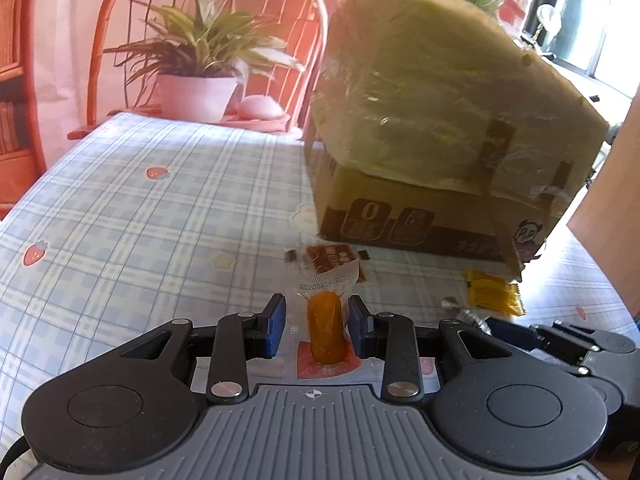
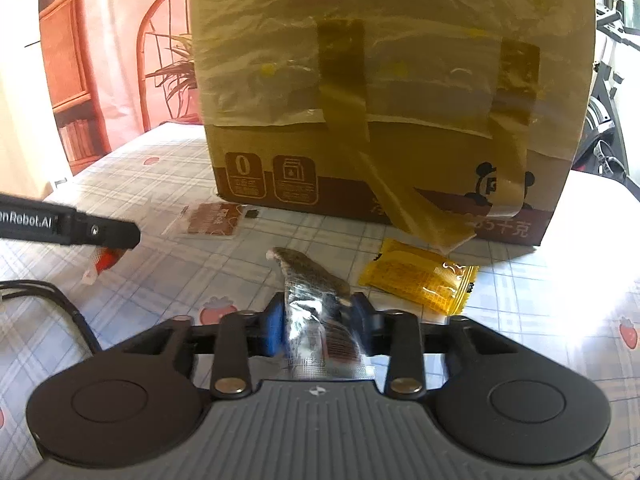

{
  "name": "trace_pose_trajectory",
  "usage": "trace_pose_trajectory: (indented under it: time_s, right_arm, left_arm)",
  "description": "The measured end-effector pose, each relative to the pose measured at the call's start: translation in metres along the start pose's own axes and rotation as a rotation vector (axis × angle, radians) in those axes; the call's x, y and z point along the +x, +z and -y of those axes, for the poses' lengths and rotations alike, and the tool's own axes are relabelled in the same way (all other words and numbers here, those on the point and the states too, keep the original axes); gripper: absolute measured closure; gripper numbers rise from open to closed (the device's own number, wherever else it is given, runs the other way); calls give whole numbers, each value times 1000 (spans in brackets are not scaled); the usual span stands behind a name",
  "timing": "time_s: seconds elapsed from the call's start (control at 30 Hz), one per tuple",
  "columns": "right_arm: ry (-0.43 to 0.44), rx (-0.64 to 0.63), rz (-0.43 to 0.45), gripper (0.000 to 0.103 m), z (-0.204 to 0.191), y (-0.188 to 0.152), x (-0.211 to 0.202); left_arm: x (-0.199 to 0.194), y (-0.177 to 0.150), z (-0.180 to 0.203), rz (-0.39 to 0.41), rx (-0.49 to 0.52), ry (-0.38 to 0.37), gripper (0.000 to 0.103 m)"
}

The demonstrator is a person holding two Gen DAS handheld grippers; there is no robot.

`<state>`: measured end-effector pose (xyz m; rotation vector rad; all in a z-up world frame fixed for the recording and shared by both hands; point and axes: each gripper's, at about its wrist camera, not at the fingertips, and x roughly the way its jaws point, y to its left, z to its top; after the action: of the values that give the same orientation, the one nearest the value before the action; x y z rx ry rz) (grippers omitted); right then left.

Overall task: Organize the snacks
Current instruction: 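Grasp the orange candy with the left tool while the right grasps the silver packet, then lift both packets over the box and open both tools to drop them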

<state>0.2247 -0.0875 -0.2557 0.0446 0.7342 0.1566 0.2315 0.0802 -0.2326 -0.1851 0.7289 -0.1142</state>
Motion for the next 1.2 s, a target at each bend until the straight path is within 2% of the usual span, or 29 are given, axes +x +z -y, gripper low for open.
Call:
trace_pose_trajectory:
  time_s: [0.4, 0.63, 0.8, 0.97, 1.2]
  right_arm:
    - [5, 45, 42, 69, 9, 0, -23]
    - [15, 52, 119, 69, 13, 14, -50]
    - [30, 38, 226, 69, 16, 43, -77]
    - [26, -5, 349, 69, 25, 87, -104]
    - [-29, -36, 472, 69, 54, 158, -113]
  left_arm:
    - [-8, 3, 5, 28, 12, -34, 68]
    - [-27, 20, 17, 94, 46, -67, 68]
    - [-50, 49, 31, 184, 74, -112, 68]
    - [-70, 88, 49, 286, 114, -152, 68]
    - [-71, 151, 72, 376, 108, -178, 68]
